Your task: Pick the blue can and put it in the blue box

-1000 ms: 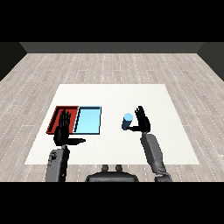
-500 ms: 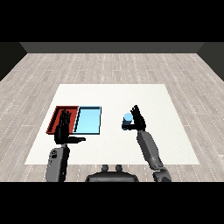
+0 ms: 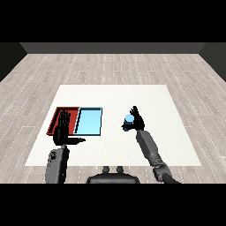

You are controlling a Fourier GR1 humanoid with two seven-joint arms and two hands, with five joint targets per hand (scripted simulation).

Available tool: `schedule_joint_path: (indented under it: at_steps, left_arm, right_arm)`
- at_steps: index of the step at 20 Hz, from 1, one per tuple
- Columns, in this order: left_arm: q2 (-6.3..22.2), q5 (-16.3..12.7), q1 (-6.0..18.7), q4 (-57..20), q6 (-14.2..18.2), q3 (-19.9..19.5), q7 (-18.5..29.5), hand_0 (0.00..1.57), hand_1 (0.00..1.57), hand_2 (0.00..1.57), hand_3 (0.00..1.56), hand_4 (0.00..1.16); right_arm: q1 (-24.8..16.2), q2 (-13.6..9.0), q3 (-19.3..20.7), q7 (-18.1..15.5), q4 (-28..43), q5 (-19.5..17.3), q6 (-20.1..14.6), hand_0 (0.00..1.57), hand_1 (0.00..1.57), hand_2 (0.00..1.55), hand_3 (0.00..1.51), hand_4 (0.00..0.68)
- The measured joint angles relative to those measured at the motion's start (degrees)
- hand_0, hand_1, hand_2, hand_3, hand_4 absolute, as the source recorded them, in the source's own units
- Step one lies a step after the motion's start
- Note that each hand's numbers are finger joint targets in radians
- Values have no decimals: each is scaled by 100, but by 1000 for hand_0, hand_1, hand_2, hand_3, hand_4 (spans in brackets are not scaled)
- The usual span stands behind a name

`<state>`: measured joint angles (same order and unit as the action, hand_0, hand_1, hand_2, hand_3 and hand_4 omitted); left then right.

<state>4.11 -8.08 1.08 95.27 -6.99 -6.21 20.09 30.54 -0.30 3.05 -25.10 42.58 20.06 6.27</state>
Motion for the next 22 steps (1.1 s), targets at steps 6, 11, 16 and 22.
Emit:
schedule_joint_path:
  at_steps: [6,11,16,22]
  left_arm:
    - [12,-20,210,-284,22,-75,92,0,0,0,0,0]
    - [-11,-27,71,-134,-2,-20,75,0,0,0,0,0]
    - [67,-71,170,-94,3,-87,-48,0,0,0,0,0]
    - [48,-85,18,-67,-46,-68,-7,0,0,0,0,0]
  right_arm:
    - [85,3,-177,24,-126,60,-74,0,0,0,0,0]
    - [337,2,-67,-155,-657,45,16,0,0,0,0,0]
    - [557,-50,-19,-474,-1138,-97,-892,1500,1500,1472,1428,647]
    - [863,-68,-192,-523,-1543,-274,-1629,1496,1496,1480,1436,617]
